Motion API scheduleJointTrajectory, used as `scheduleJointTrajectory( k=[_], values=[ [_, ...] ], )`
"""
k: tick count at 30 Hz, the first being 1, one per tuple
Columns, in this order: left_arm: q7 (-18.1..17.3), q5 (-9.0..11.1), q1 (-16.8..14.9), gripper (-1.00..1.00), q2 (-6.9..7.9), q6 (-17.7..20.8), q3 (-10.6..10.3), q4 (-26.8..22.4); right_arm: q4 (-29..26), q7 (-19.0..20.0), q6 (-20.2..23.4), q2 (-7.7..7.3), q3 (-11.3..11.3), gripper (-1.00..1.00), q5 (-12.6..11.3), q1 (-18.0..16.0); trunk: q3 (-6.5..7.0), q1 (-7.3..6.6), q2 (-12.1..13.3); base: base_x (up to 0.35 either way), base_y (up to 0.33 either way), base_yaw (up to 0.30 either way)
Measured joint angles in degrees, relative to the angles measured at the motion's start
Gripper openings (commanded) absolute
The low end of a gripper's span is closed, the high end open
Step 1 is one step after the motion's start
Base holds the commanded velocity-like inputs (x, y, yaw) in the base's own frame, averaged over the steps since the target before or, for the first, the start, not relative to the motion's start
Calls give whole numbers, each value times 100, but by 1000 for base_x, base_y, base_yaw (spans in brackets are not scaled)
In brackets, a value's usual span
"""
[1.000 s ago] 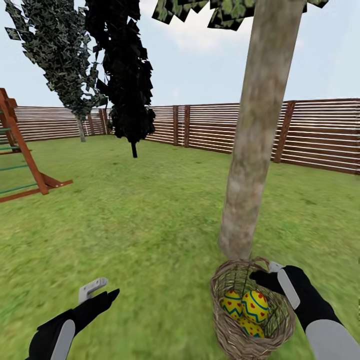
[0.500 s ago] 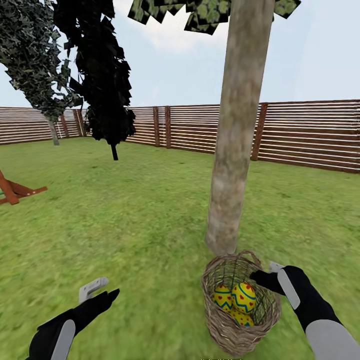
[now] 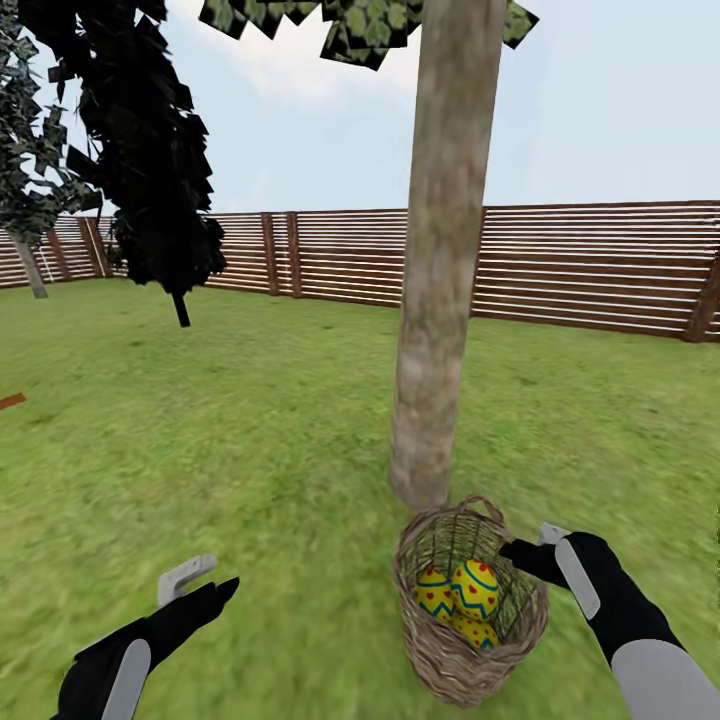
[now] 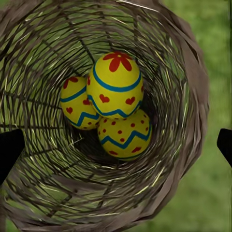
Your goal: Take the three Easter eggs out of the wicker basket on the lawn in the garden, then place them on the lawn next to a single tree (choose any tree) so that all three eggs are next to the same tree and none are left in the basket.
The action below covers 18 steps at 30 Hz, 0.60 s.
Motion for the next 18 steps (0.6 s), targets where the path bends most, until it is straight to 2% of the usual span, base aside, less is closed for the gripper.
scheduleJointTrajectory(
  k=[9, 12, 18],
  values=[
    [-1, -7, 0, 100, 1, 0, 0, 0, 14, -1, -189, 0, 4, 100, 28, 0, 0, 0, 0, 239, 253, -273],
    [4, -2, 0, 100, 5, 4, 0, 1, 14, -2, -195, 0, 1, 100, 30, 0, 0, 1, 0, 136, 132, -235],
    [7, -1, 1, 100, 9, 7, 1, -2, 24, -1, -199, 3, 9, 100, 32, -1, 0, 2, 0, 27, 198, -57]
  ],
)
